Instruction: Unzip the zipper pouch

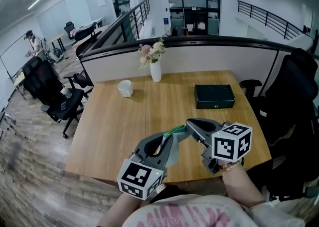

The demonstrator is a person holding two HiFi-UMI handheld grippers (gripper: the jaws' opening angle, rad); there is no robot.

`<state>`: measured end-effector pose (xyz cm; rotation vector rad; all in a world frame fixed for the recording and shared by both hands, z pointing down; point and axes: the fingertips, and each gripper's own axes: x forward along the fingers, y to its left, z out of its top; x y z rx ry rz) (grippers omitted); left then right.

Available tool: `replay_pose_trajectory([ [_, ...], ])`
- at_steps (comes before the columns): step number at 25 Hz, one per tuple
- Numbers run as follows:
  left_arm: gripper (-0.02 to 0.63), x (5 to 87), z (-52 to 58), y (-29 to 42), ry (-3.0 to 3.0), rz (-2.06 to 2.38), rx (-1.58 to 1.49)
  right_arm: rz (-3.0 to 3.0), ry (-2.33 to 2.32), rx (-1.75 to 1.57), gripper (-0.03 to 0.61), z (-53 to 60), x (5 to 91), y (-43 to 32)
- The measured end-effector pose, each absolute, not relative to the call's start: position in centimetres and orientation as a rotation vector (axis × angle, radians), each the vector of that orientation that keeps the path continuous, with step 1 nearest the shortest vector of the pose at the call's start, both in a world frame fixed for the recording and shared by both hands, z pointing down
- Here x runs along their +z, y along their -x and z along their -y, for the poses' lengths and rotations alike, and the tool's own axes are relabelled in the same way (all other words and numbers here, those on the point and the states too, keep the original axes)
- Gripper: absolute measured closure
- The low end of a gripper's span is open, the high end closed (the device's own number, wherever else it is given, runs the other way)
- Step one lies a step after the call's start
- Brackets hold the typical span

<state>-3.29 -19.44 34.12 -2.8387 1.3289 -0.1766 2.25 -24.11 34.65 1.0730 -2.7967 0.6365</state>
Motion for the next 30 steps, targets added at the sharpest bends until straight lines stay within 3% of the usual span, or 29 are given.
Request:
replay_pose_trajectory([
  [30, 0.591, 33.3, 17.9, 3.4, 2.868, -1.313, -0.123, 2.73, -1.151, 0.726, 0.571, 24.2, 37.2, -4.1],
])
